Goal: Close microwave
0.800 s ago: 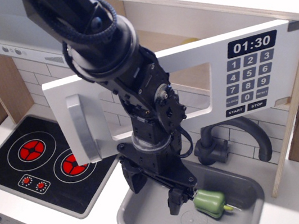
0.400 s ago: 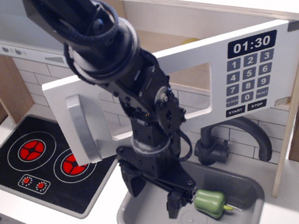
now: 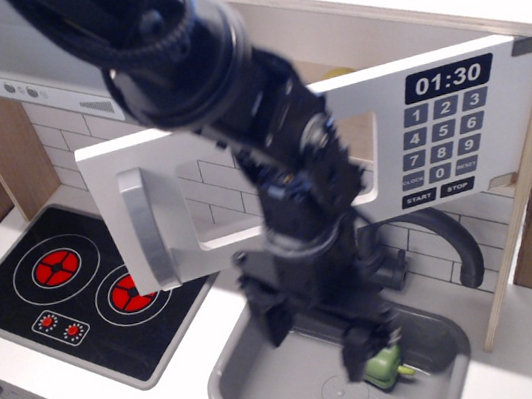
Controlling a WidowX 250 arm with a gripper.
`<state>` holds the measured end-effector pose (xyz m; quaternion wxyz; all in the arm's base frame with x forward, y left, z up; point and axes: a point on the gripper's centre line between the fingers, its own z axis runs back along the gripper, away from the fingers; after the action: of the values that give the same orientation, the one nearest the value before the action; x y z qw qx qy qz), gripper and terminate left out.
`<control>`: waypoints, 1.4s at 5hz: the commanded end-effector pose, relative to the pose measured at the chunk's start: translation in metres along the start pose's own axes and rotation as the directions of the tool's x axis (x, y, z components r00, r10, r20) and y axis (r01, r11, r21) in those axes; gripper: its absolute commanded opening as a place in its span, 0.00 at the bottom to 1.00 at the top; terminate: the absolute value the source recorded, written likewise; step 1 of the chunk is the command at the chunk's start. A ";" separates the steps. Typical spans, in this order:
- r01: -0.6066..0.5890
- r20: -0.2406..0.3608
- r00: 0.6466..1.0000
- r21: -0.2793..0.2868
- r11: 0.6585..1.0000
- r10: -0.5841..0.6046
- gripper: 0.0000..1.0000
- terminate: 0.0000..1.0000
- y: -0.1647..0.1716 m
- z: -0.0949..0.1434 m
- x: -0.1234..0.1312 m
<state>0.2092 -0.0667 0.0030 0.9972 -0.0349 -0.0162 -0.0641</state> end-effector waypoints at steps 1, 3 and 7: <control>-0.010 0.185 0.983 -0.012 1.000 0.012 1.00 0.00 -0.021 0.044 0.019; -0.190 0.350 0.923 0.060 0.980 0.158 1.00 0.00 0.015 0.051 0.042; -0.428 0.422 0.782 -0.172 0.887 0.459 1.00 0.00 0.070 0.046 0.082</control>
<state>0.2949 -0.0079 0.0378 0.9558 -0.0830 -0.2161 0.1813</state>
